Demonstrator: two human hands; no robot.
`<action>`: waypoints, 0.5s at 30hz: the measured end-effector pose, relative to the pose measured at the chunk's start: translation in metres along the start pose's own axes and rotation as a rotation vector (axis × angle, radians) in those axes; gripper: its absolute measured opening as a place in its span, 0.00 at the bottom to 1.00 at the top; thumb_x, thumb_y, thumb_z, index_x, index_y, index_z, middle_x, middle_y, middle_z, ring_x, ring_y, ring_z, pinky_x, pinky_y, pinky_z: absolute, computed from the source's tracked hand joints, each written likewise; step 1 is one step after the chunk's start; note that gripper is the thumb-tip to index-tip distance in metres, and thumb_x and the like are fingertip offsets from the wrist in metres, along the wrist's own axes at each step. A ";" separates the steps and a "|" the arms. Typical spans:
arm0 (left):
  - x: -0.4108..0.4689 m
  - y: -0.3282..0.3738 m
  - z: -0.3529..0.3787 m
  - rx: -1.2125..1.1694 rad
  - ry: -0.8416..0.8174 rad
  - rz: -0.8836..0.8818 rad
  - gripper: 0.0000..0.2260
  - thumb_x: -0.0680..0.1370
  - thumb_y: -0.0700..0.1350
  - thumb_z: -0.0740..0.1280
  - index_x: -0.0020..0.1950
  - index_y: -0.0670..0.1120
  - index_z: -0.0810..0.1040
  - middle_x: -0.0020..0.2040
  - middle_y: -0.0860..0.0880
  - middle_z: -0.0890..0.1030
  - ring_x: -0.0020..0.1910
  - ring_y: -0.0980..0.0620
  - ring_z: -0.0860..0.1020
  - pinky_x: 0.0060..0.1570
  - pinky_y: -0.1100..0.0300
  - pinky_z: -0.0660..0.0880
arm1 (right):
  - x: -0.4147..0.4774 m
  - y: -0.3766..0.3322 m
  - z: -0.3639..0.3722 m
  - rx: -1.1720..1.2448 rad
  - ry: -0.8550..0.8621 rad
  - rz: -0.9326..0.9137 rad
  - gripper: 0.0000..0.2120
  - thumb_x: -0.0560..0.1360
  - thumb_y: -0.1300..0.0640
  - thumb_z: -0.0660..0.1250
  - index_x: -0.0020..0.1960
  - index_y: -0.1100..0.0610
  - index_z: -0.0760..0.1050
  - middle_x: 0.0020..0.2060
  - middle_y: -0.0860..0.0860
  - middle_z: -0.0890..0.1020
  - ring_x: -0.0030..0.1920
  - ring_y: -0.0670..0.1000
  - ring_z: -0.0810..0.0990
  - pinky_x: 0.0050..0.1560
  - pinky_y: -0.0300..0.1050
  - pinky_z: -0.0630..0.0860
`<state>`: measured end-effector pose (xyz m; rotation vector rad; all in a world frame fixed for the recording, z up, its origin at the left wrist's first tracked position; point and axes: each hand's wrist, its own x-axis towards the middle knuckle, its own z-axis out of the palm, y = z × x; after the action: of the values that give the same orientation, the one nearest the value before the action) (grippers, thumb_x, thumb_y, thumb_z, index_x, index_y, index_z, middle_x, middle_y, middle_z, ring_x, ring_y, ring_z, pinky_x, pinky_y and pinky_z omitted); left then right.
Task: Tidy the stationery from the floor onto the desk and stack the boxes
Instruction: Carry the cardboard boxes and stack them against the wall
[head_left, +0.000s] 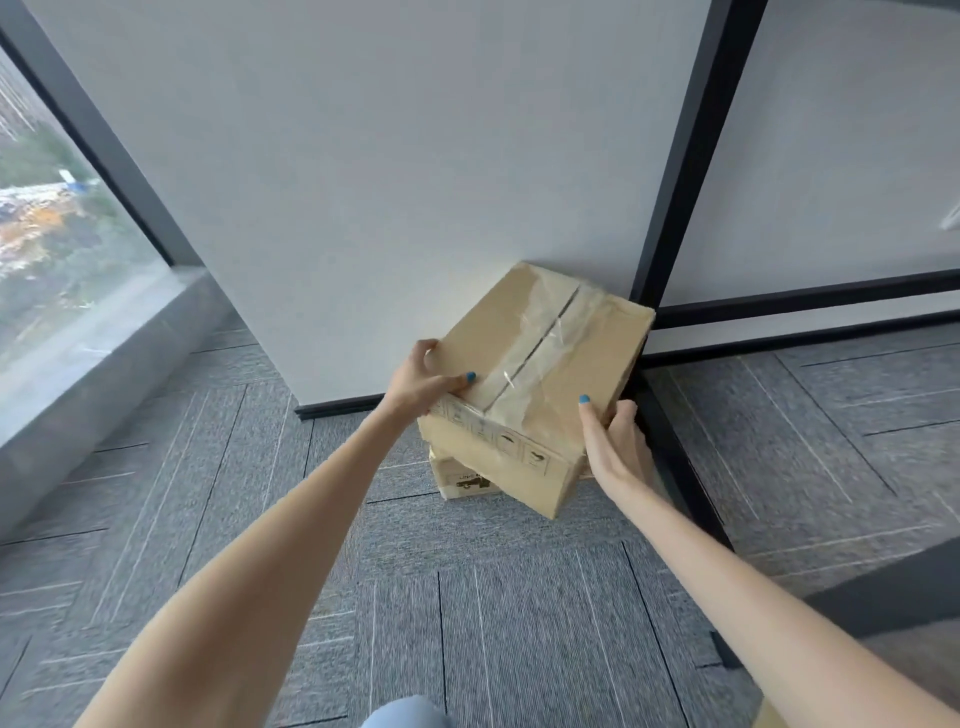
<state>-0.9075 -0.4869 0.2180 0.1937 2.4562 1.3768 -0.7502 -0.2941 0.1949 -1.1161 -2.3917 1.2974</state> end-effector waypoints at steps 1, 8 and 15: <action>0.000 -0.005 -0.005 -0.003 0.041 0.024 0.35 0.70 0.49 0.76 0.72 0.49 0.64 0.64 0.46 0.71 0.56 0.46 0.76 0.51 0.48 0.78 | -0.001 0.002 0.003 -0.014 -0.014 -0.040 0.19 0.78 0.40 0.56 0.56 0.56 0.67 0.48 0.52 0.78 0.40 0.53 0.75 0.32 0.42 0.65; -0.031 -0.028 -0.027 0.227 0.115 0.237 0.37 0.70 0.58 0.74 0.75 0.53 0.62 0.77 0.49 0.51 0.75 0.45 0.48 0.71 0.37 0.53 | -0.001 -0.012 0.008 -0.322 -0.100 -0.395 0.05 0.76 0.61 0.64 0.52 0.58 0.71 0.49 0.50 0.76 0.42 0.50 0.74 0.33 0.30 0.66; -0.067 -0.017 0.010 0.761 -0.157 0.439 0.54 0.62 0.73 0.67 0.79 0.54 0.46 0.78 0.54 0.37 0.76 0.49 0.32 0.69 0.29 0.44 | 0.042 -0.016 -0.009 -0.659 0.068 -0.571 0.33 0.67 0.50 0.77 0.64 0.59 0.64 0.63 0.59 0.66 0.62 0.59 0.68 0.52 0.52 0.73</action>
<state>-0.8406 -0.5061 0.2127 1.0117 2.7674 0.4384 -0.7834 -0.2647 0.2055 -0.4821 -2.8499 0.2908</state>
